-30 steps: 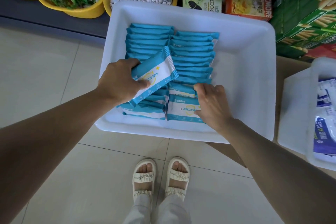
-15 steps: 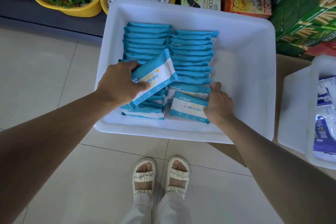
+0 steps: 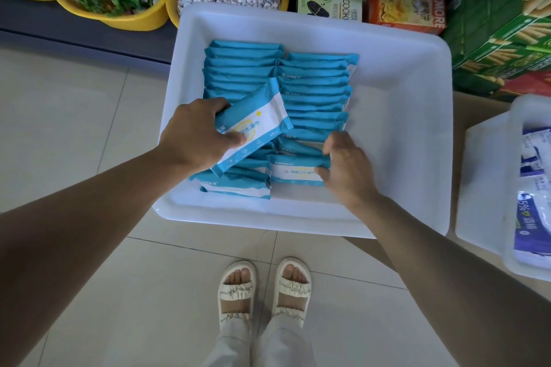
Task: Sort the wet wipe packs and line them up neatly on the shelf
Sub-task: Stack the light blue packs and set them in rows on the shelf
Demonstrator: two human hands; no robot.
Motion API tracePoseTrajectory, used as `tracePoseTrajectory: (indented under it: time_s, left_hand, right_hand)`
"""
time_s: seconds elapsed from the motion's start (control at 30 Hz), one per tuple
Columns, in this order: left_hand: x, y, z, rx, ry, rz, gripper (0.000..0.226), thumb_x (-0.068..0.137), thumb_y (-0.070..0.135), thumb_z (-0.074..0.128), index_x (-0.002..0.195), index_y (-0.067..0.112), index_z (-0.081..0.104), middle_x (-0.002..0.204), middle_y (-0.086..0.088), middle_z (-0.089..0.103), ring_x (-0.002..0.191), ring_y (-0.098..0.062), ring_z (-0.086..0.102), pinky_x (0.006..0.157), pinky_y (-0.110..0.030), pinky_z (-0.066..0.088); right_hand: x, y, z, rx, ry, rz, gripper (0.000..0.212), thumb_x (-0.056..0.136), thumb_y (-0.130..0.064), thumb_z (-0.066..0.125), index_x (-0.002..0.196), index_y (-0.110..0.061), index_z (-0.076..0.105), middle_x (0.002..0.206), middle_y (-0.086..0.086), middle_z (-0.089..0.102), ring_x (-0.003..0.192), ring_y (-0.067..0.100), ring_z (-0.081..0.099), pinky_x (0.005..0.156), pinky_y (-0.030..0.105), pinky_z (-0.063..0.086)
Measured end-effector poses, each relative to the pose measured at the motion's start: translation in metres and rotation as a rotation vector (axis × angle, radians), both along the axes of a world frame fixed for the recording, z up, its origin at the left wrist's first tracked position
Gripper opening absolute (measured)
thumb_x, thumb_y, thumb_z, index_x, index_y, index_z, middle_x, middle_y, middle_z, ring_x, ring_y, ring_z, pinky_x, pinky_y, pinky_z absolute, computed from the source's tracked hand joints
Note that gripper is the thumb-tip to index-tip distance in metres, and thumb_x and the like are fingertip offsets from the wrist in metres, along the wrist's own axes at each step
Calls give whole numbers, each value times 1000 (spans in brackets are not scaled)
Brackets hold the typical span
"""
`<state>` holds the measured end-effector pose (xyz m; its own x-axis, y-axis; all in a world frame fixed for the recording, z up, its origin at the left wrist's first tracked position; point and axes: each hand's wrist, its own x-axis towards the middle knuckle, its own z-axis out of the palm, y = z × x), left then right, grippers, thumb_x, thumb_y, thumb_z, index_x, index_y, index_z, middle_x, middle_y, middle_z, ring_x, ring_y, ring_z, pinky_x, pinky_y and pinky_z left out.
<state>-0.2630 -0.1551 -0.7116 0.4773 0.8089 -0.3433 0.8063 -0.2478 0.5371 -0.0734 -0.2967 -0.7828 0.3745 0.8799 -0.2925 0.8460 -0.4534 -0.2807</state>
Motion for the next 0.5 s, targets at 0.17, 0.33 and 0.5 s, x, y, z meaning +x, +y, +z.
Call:
tracePoseTrajectory:
  time_s: [0.17,0.33,0.5]
  left_hand:
    - [-2,-1,0,-13,0,9,26,82,29,71,104,19,62,72,14,51,61,1,47,46,-10,30]
    - [0,2,18,-28,5,-8,21,84,31,67,101,20,60,70,16,49,62,-1,46,47,-13,32]
    - [6,12,77,-39,48,-71,18,87,31,64,91,15,57,67,8,48,62,-11,45,51,-25,31]
  right_hand:
    - [-14,-9,-6,-163,52,100,50,90,-35,60,130,-13,39,119,6,55,106,26,56,80,36,46]
    - [-9,-4,19,-167,59,60,35,94,-29,53,125,-16,45,112,5,62,99,28,58,75,34,43]
    - [16,-10,105,-95,7,37,31,95,-26,51,123,-17,41,113,3,62,103,26,59,68,27,34]
